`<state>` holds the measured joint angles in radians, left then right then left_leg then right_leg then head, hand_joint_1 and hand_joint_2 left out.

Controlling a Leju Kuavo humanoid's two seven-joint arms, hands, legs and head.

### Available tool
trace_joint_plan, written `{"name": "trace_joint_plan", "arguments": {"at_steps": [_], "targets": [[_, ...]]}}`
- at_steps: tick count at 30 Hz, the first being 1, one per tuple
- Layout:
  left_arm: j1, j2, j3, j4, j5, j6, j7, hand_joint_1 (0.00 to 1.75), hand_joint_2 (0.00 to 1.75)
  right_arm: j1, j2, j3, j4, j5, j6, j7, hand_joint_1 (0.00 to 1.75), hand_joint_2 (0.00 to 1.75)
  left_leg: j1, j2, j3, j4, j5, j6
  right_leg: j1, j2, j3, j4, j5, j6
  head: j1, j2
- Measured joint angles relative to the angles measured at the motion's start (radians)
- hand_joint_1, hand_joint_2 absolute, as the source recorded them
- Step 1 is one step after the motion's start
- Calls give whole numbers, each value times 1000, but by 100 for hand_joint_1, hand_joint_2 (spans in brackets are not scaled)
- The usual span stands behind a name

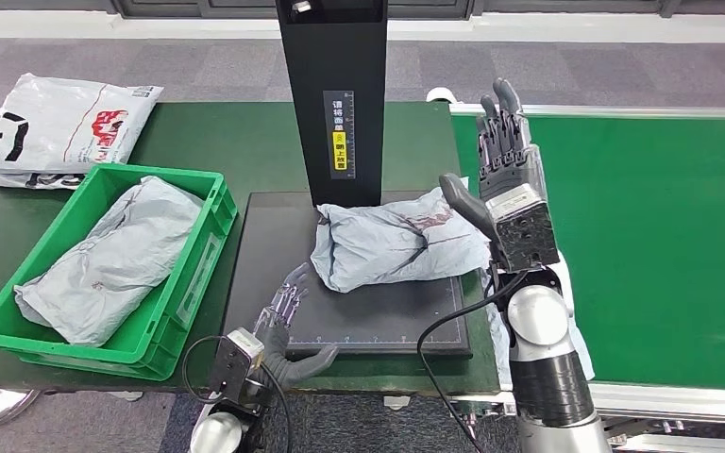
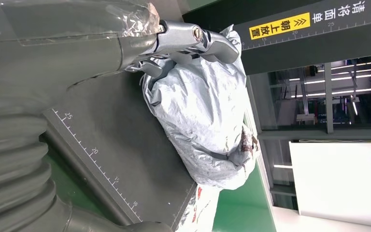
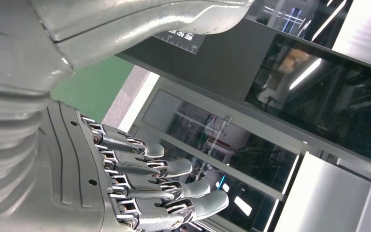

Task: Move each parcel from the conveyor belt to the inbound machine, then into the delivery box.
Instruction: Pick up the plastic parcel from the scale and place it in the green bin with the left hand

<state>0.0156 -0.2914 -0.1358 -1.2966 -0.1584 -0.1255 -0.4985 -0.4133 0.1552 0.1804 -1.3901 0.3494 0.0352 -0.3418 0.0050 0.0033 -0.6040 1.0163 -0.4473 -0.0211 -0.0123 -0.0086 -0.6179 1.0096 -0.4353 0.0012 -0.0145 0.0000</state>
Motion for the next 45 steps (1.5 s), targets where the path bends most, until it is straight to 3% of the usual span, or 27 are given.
{"name": "trace_joint_plan", "arguments": {"at_steps": [4,6,7,8,11,13,15,18,27,45], "targets": [[0,0,0,0,-4,3,3,0,175,1,-1,0,0,-3,-3,0,0,175,0,0,1,0,0,0,0,0,-2,0,0,0,0,0],[-34,-4,-7,21,-64,59,56,0,175,32,2,-3,-14,-34,-25,-15,0,175,-1,-1,4,1,0,0,1,-1,-5,-2,-2,1,-1,0],[-89,-15,-24,65,-138,131,125,0,175,78,9,-13,-37,-60,-35,-40,0,175,0,-6,4,2,0,1,2,-6,-4,-3,-3,2,-2,0],[-171,-32,-55,137,-261,249,245,0,175,145,24,-33,-72,-85,-36,-82,0,175,0,-12,3,2,1,2,3,-12,-1,-3,-4,2,-2,0],[-412,-79,-259,351,-822,654,646,0,175,327,85,-111,-156,-105,18,-197,0,175,1,-16,-3,2,1,3,1,-17,3,-1,-2,1,-2,0],[-508,-81,-448,439,-1207,781,730,0,175,371,108,-148,-181,-91,45,-210,0,175,-1,-8,-4,2,1,3,-1,-8,2,-1,1,2,-2,0],[-562,-81,-583,514,-1371,798,716,0,175,391,119,-176,-203,-81,51,-201,0,175,-2,-2,-1,2,-2,5,-3,-3,2,-1,1,3,-2,0],[-587,-88,-645,581,-1304,791,698,0,175,412,123,-198,-222,-74,51,-190,0,175,-4,5,1,2,-5,6,-4,5,1,-1,1,4,-2,0],[-626,-87,-678,667,-1239,791,686,0,175,427,123,-223,-244,-73,51,-189,0,175,-2,3,1,1,-1,4,-2,3,1,-1,0,4,-2,0],[-632,-91,-679,701,-1240,787,687,0,175,430,123,-225,-250,-73,49,-192,0,175,-2,3,1,1,-1,4,-2,3,1,-1,0,4,-2,0]]}}
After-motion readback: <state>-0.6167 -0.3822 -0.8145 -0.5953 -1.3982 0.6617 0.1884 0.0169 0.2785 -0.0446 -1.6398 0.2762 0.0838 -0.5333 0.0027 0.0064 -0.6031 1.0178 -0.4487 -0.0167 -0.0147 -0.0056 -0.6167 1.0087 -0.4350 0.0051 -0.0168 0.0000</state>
